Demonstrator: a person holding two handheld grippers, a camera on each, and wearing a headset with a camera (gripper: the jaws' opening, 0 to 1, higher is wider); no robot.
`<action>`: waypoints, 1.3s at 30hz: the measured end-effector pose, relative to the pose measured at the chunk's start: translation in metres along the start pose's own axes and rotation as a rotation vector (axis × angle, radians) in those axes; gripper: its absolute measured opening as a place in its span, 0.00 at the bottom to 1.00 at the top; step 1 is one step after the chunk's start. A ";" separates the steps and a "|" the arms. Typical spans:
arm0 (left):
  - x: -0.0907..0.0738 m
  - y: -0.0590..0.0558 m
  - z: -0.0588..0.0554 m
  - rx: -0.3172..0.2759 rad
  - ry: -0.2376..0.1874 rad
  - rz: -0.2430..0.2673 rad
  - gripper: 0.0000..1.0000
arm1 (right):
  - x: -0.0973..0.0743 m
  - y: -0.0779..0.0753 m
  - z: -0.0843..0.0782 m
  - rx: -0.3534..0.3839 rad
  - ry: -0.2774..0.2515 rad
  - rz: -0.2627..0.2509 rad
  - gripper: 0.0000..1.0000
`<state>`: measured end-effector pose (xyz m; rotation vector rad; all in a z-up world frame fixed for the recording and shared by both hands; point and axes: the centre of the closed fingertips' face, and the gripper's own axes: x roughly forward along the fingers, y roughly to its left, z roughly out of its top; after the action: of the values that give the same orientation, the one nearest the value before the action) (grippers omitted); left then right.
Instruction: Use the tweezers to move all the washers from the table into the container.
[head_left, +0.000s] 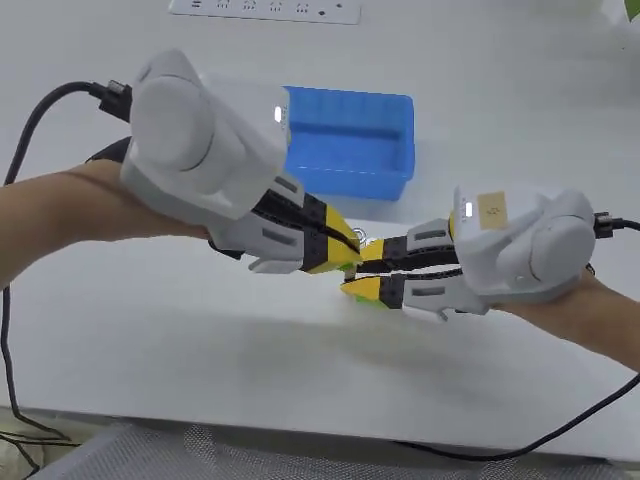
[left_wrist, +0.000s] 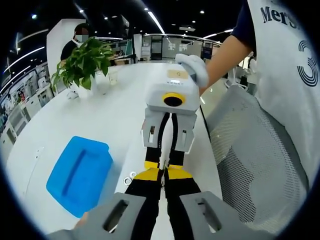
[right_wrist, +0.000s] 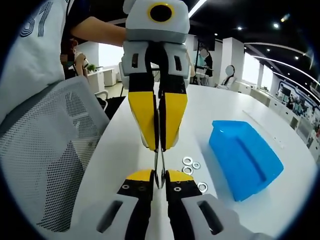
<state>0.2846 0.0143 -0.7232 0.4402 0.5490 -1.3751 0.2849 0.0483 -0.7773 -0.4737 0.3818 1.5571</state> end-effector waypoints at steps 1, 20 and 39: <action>0.000 0.000 0.000 -0.001 -0.002 -0.001 0.05 | 0.000 0.001 0.000 -0.003 0.004 0.006 0.10; 0.001 0.005 0.002 -0.114 -0.080 0.019 0.06 | -0.002 0.002 -0.002 -0.022 0.018 0.019 0.08; -0.028 0.002 -0.003 -0.231 -0.101 0.047 0.05 | 0.009 0.012 0.022 -0.017 -0.002 0.036 0.09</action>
<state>0.2828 0.0386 -0.7089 0.1944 0.6026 -1.2641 0.2715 0.0669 -0.7641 -0.4813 0.3777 1.5964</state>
